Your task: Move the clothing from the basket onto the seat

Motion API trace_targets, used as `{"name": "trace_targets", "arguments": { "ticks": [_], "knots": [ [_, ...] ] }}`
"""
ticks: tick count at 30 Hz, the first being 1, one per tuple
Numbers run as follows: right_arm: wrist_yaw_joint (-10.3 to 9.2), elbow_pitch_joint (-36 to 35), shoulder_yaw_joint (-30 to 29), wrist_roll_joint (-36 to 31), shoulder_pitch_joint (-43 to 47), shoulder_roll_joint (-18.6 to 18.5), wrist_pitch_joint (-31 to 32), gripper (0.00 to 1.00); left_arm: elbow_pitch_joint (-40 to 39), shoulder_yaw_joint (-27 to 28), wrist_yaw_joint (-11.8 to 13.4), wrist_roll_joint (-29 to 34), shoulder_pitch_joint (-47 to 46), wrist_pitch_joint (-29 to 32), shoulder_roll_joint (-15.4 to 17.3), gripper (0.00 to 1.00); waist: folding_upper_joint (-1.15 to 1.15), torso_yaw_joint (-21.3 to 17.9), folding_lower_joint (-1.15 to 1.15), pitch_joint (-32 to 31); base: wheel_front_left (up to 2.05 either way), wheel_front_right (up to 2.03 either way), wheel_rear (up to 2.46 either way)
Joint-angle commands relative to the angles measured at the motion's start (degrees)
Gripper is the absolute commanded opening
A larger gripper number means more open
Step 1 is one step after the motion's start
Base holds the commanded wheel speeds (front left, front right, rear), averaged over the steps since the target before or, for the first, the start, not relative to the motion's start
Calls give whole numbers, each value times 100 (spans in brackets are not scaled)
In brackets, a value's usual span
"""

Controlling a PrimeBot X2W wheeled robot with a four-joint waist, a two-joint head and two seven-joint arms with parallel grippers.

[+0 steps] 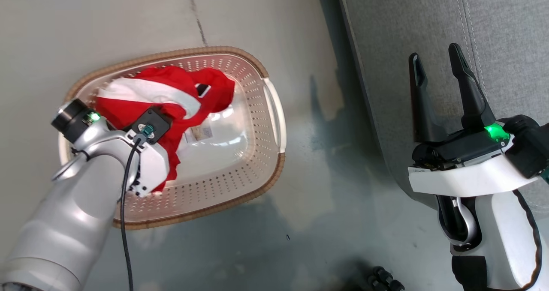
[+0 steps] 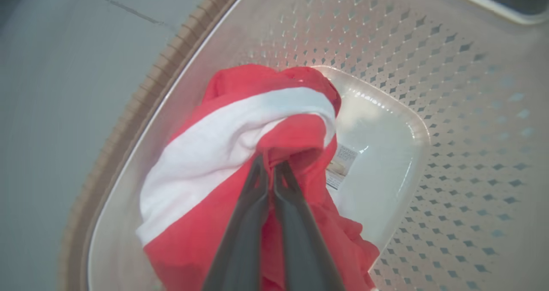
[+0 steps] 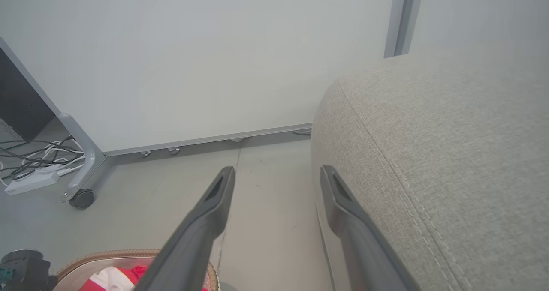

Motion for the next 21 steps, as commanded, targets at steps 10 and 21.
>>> {"name": "trace_targets", "arguments": {
  "ticks": [10,21],
  "knots": [
    [13,299,-129,-316,125,-27,-17,100,-2045,631,-56,-1026,920,-136,-63,0,0,576,-1,-807,0,0,0],
    [13,508,-289,-604,315,-27,234,100,-4438,1396,35,-1701,2188,-138,160,0,0,1060,-1,-1669,0,0,0]
  ]
}}
